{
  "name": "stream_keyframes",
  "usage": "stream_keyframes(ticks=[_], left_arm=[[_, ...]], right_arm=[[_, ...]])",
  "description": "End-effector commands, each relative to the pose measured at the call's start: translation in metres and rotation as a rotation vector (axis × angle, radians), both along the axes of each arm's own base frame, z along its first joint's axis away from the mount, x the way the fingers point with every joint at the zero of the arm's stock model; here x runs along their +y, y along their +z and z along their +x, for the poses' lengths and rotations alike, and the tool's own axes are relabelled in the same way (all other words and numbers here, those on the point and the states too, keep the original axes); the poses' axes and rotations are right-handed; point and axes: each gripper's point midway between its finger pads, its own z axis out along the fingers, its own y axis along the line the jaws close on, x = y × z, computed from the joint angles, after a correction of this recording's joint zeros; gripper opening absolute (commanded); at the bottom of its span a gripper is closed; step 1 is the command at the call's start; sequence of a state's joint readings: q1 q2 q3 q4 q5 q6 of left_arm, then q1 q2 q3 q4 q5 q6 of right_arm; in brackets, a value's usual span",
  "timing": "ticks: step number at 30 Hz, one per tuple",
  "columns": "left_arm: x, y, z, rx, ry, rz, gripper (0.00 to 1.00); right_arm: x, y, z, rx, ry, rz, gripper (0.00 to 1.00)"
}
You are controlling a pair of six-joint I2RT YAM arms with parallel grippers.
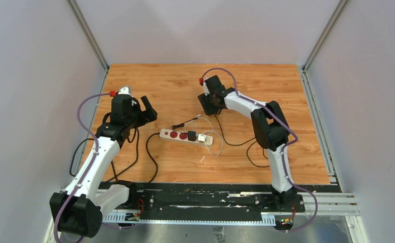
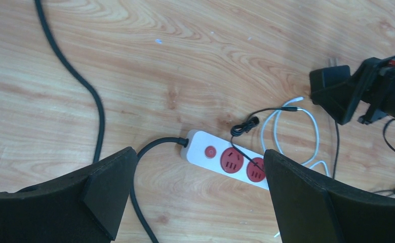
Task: Insert the plug
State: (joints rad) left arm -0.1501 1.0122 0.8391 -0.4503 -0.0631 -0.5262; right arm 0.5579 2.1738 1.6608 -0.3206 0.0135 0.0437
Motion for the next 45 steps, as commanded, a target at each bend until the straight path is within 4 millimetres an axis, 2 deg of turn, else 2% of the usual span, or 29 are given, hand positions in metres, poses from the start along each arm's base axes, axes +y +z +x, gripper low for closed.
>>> stream_keyframes(ticks=[1, 3, 5, 7, 9, 11, 13, 16, 21, 27, 35, 45], left_arm=[[-0.026, 0.014, 0.008, -0.056, -0.126, -0.077, 1.00], [-0.045, 0.024, 0.011, -0.090, -0.216, -0.143, 1.00], [-0.069, 0.036, 0.011, -0.118, -0.333, -0.228, 1.00], [-0.093, 0.050, 0.009, -0.150, -0.448, -0.329, 1.00], [-0.114, 0.068, 0.007, -0.186, -0.557, -0.430, 1.00], [-0.132, 0.085, 0.003, -0.222, -0.662, -0.514, 1.00], [-0.148, 0.094, -0.003, -0.232, -0.738, -0.523, 1.00], [-0.170, 0.103, -0.012, -0.239, -0.826, -0.521, 1.00], [-0.192, 0.108, -0.025, -0.236, -0.906, -0.543, 1.00], [-0.202, 0.105, -0.025, -0.215, -0.919, -0.548, 1.00], [-0.222, 0.098, -0.033, -0.161, -0.974, -0.573, 0.99], [-0.233, 0.087, -0.033, -0.104, -0.987, -0.594, 0.75]], right_arm=[[-0.009, 0.048, 0.002, -0.152, 0.118, -0.083, 0.30], [-0.010, 0.078, -0.001, -0.241, 0.191, -0.080, 0.27], [-0.005, 0.105, -0.015, -0.305, 0.328, -0.054, 0.26], [0.002, 0.139, -0.040, -0.382, 0.499, -0.010, 0.24], [0.008, 0.158, -0.071, -0.443, 0.685, 0.034, 0.23], [0.014, 0.171, -0.105, -0.504, 0.867, 0.086, 0.23], [0.017, 0.178, -0.131, -0.554, 0.998, 0.129, 0.21], [0.018, 0.190, -0.153, -0.595, 1.093, 0.170, 0.18], [0.025, 0.207, -0.171, -0.622, 1.173, 0.239, 0.17], [0.031, 0.219, -0.188, -0.631, 1.252, 0.312, 0.17], [0.038, 0.216, -0.195, -0.616, 1.298, 0.300, 0.18], [0.045, 0.216, -0.200, -0.625, 1.346, 0.271, 0.19]])
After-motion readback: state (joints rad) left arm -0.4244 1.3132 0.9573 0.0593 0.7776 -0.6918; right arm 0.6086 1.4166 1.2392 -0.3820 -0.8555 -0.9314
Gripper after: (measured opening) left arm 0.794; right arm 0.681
